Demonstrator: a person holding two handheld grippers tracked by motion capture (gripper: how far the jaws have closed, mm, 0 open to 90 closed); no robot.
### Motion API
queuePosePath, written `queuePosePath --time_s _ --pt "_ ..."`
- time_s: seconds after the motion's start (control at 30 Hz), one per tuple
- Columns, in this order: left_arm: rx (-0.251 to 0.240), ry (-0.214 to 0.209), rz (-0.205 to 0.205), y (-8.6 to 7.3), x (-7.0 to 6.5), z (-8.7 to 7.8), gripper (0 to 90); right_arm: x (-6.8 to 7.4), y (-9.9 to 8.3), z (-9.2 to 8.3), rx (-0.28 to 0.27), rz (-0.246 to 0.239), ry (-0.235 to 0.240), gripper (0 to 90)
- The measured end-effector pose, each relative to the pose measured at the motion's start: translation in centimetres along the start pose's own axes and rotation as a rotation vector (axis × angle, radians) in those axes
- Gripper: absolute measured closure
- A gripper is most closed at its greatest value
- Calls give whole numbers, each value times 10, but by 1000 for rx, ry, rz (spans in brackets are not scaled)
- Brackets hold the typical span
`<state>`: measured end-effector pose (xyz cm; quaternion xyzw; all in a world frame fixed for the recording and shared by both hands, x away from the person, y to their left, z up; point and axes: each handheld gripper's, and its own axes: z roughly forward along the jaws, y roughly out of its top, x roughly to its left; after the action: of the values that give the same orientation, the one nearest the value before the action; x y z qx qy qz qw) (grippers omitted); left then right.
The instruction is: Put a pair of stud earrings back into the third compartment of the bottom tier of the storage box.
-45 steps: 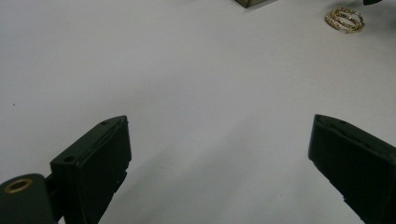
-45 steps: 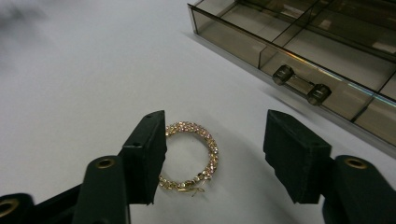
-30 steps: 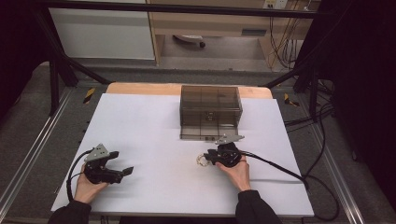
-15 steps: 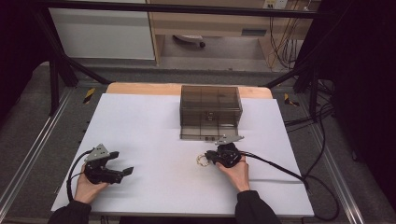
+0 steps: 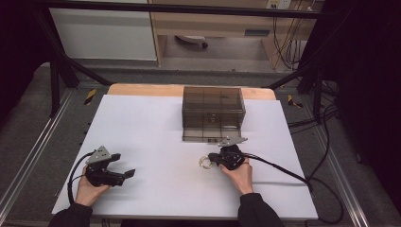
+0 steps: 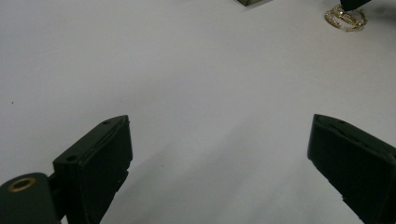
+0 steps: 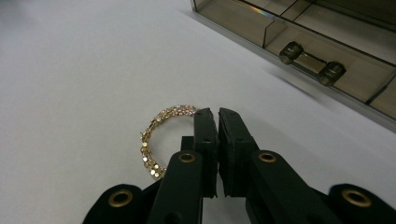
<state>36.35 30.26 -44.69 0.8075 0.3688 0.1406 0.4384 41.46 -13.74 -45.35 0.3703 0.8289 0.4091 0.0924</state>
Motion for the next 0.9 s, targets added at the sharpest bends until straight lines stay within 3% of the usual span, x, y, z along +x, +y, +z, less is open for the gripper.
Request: queuePosePath --time_s 0.9 --pt "3 4 0 0 0 0 65 -6 12 -32 -51 15 -46 871"
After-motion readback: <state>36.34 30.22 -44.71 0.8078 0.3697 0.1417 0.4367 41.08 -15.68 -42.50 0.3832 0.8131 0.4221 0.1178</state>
